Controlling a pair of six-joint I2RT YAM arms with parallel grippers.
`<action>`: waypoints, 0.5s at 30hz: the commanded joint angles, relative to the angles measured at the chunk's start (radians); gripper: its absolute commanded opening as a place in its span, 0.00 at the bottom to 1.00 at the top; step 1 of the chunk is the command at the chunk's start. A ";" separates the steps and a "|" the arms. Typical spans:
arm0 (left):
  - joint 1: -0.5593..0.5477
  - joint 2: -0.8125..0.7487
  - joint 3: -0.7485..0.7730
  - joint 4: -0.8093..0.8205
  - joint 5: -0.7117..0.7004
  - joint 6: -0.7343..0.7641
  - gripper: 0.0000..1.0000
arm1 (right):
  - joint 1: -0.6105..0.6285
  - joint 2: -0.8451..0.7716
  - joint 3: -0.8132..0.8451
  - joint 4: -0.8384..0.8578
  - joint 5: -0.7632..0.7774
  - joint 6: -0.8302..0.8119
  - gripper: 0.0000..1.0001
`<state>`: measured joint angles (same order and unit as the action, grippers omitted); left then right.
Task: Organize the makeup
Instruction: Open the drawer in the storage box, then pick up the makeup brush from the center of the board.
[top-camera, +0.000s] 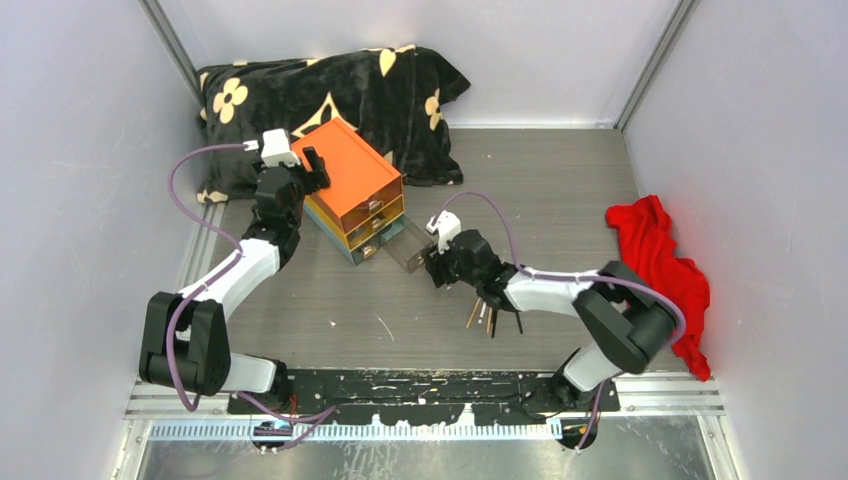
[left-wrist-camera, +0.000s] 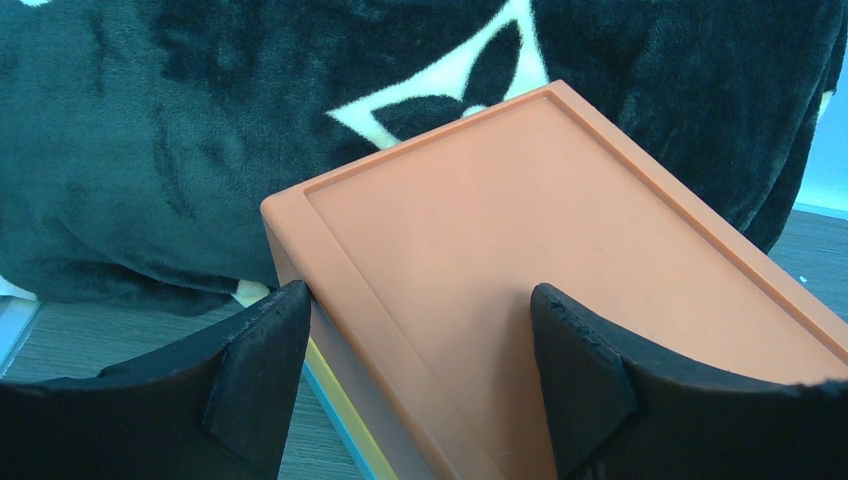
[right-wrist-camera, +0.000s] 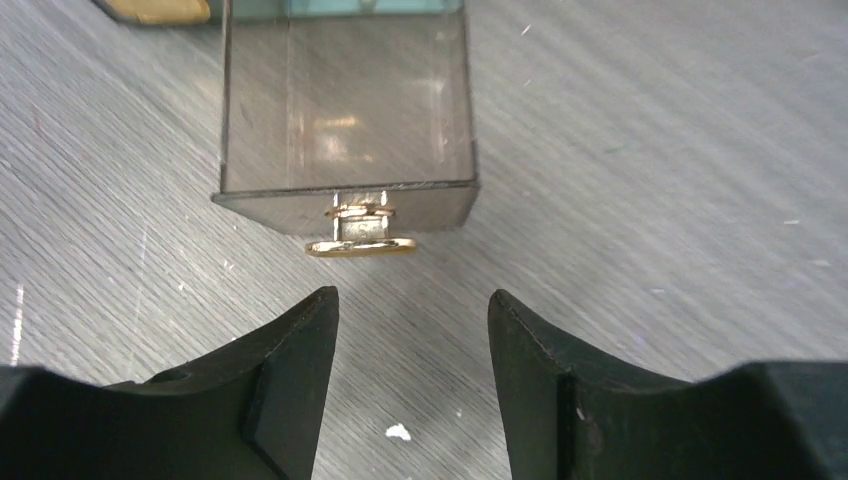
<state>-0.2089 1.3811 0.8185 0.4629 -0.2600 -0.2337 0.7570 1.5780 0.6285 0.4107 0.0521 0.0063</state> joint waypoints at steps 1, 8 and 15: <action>-0.029 0.071 -0.059 -0.294 0.137 0.048 0.77 | -0.004 -0.171 0.038 -0.110 0.132 0.017 0.61; -0.029 0.076 -0.055 -0.297 0.142 0.049 0.77 | -0.003 -0.322 0.120 -0.535 0.449 0.177 0.58; -0.029 0.076 -0.055 -0.298 0.143 0.048 0.77 | -0.070 -0.399 0.141 -0.918 0.543 0.411 0.61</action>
<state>-0.2089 1.3815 0.8185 0.4629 -0.2592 -0.2329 0.7399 1.2217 0.7441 -0.2508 0.5091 0.2451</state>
